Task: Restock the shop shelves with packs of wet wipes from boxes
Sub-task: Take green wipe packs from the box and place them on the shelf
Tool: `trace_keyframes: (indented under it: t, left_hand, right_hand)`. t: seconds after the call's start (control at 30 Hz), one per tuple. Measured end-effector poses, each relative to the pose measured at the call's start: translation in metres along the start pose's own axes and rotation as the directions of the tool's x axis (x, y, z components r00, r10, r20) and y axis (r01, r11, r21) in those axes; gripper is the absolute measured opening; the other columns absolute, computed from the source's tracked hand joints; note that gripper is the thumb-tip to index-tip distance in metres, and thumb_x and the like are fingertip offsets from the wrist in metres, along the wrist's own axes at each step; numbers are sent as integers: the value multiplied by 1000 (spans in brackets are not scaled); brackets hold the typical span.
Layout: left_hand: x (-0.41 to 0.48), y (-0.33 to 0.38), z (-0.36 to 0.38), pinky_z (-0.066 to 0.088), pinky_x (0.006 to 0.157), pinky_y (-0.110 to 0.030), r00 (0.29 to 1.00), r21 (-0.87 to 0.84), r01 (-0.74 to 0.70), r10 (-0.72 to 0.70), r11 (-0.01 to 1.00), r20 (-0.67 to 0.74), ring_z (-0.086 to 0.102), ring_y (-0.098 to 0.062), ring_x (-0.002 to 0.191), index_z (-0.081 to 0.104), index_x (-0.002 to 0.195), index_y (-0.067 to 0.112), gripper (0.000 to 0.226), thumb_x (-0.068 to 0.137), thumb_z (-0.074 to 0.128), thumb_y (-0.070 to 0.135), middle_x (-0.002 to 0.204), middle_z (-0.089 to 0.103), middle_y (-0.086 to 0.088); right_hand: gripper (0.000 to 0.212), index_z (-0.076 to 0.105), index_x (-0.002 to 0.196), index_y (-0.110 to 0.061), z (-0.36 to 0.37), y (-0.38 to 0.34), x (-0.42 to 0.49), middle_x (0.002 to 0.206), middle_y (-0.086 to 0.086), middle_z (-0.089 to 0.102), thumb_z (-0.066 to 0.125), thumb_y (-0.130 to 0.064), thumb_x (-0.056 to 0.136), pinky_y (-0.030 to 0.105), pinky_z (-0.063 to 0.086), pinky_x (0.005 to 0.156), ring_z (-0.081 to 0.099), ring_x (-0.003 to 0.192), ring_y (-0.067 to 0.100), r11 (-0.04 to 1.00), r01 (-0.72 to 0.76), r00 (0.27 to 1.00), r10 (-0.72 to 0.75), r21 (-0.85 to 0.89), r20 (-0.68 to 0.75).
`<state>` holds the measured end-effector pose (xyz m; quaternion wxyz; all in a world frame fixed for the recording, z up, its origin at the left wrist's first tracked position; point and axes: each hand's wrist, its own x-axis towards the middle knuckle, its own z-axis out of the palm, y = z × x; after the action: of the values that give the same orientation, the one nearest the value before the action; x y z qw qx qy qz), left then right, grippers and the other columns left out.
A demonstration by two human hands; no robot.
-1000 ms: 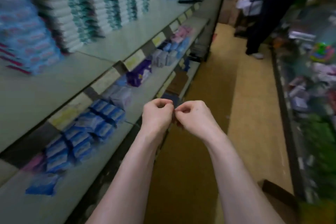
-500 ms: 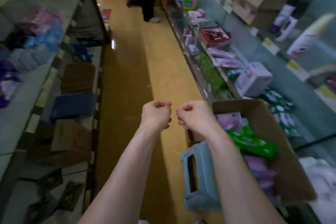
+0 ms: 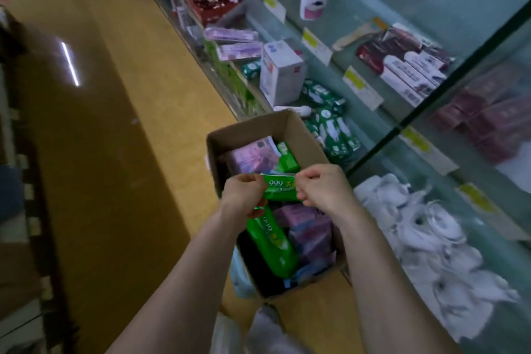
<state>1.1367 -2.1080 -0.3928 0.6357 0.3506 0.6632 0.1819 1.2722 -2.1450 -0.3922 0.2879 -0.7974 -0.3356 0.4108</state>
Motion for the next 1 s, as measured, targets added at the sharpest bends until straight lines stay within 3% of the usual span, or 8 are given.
trace_keyframes:
  t: [0.07,0.2,0.33,0.47,0.57,0.67,0.83,1.0]
  left_hand:
    - [16,-2,7,45,57,-27,999,38,39,-40,999,2,53,-16,61,58,84,18,10,93,57,15,75,54,-4]
    - [58,-4,11,46,63,-29,999,164,31,-25,986,-39,52,-19,67,59,90,14,2,91,60,12,80,55,-8]
    - [106,-3,10,48,70,-31,997,343,-8,34,939,-69,54,-21,64,59,87,11,5,88,64,13,72,57,-7]
    - [162,-17,9,50,92,-38,995,446,78,-41,892,-92,60,-34,103,64,107,5,29,86,65,25,111,64,-18]
    - [191,-31,12,48,93,-34,977,310,213,-207,927,-53,59,-34,112,55,129,-2,57,85,69,31,124,60,-19]
    - [210,-38,13,53,87,-38,925,131,373,-380,918,24,65,-31,99,59,125,0,56,82,72,32,115,66,-17]
    - [225,-30,12,51,57,-28,868,205,424,-461,882,186,61,-22,66,64,111,5,34,91,62,31,82,66,-12]
    - [216,-31,21,50,37,-21,866,260,383,-442,887,233,60,-13,37,63,112,4,37,87,68,30,67,67,-9]
  right_hand:
    - [13,70,65,-40,-5,22,16,56,-6,68,60,-33,72,48,58,76,70,70,20,997,-63,998,64,38,-11]
    - [4,64,75,-24,-2,53,46,82,5,70,67,-25,76,52,56,80,69,80,28,969,-204,975,214,139,-62]
    - [50,57,123,-15,10,74,78,113,12,65,69,-33,78,51,53,89,64,101,31,937,-322,942,332,134,-57]
    - [67,53,128,-6,31,94,114,123,15,61,68,-49,79,50,53,91,61,107,33,883,-455,883,464,118,-69]
    - [74,54,126,-2,44,100,135,122,16,61,64,-58,79,49,52,92,61,106,34,817,-538,829,557,207,-45]
    - [81,50,130,2,51,106,151,126,16,58,61,-61,80,46,52,93,60,108,33,761,-595,780,624,257,-42]
    - [65,49,130,-5,61,111,161,122,15,60,70,-43,82,32,52,52,64,85,26,648,-610,732,681,456,11]
    - [60,48,131,-8,65,117,158,120,17,62,73,-31,81,28,50,45,65,83,26,595,-575,721,692,561,6]
